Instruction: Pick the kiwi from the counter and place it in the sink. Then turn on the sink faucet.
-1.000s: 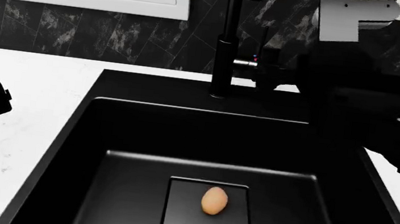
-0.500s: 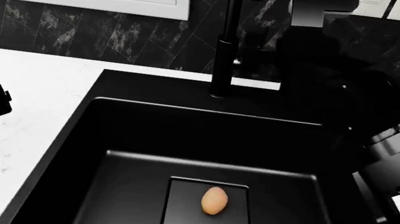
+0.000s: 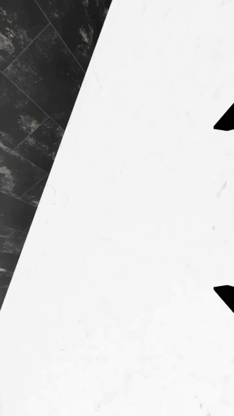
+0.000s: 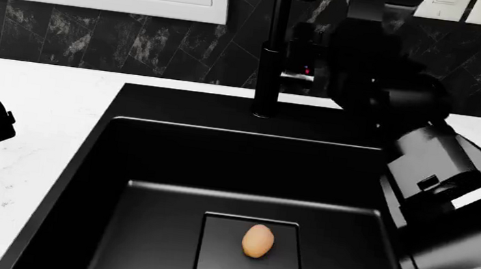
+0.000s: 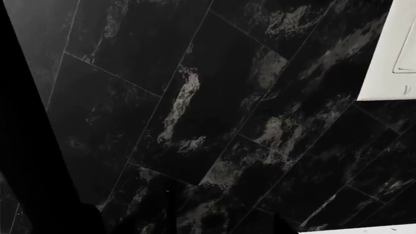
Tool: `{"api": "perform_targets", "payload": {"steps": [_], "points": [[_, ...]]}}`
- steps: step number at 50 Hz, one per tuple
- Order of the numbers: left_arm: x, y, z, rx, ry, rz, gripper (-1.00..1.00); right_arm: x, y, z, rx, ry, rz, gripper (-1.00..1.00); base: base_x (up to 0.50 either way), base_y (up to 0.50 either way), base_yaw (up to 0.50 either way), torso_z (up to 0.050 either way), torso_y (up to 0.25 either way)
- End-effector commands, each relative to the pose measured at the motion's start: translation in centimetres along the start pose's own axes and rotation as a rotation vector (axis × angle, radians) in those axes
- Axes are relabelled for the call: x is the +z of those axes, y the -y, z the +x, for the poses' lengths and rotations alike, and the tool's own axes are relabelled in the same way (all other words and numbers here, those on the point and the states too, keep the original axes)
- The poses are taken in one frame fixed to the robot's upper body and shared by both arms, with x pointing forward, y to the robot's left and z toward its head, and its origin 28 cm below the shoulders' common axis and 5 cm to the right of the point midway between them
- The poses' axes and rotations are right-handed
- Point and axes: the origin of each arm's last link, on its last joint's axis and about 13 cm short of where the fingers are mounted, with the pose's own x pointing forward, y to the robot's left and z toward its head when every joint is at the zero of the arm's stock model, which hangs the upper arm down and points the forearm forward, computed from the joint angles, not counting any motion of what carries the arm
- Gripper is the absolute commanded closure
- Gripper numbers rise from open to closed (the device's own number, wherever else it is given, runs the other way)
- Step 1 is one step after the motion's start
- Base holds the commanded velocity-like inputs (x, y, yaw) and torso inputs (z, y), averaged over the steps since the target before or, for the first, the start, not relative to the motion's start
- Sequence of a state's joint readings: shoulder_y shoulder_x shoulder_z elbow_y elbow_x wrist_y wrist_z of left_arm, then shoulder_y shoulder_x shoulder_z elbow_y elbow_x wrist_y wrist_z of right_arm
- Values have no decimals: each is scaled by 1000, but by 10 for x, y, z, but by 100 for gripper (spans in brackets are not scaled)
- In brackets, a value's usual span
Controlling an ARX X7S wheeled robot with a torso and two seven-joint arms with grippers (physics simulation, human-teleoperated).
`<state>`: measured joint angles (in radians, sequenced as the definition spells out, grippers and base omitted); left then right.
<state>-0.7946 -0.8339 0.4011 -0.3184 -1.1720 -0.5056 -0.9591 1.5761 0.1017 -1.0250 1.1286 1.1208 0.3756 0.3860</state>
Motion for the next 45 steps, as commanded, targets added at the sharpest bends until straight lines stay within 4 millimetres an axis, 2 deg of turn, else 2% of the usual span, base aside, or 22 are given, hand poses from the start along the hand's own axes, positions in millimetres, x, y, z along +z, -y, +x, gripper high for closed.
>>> {"api": "perform_targets", "payload": {"steps": [1, 7, 12, 24, 30, 36, 38, 45], "points": [[-1, 0, 1, -1, -3, -5, -100, 4, 5, 7, -43, 30, 24, -100, 0, 0, 0, 0, 0], [1, 1, 0, -3, 3, -3, -100, 0, 1, 7, -35, 32, 31, -100, 0, 0, 0, 0, 0], [0, 1, 0, -4, 3, -3, -100, -13, -1, 9, -26, 9, 36, -100, 0, 0, 0, 0, 0], [-2, 5, 0, -35, -7, -10, -100, -22, 1, 9, -3, -38, 22, -100, 0, 0, 0, 0, 0], [4, 3, -4, -98, -13, -68, -100, -18, 2, 9, 4, -35, 30, -100, 0, 0, 0, 0, 0], [-2, 3, -4, -90, 1, 12, -100, -18, 2, 9, 16, -33, 29, -100, 0, 0, 0, 0, 0], [-3, 4, -5, -92, 35, 48, -100, -17, 2, 9, 17, -32, 29, -100, 0, 0, 0, 0, -250], [-1, 6, -6, -137, 31, 0, -100, -12, 2, 9, 20, -10, 44, -100, 0, 0, 0, 0, -138]]}}
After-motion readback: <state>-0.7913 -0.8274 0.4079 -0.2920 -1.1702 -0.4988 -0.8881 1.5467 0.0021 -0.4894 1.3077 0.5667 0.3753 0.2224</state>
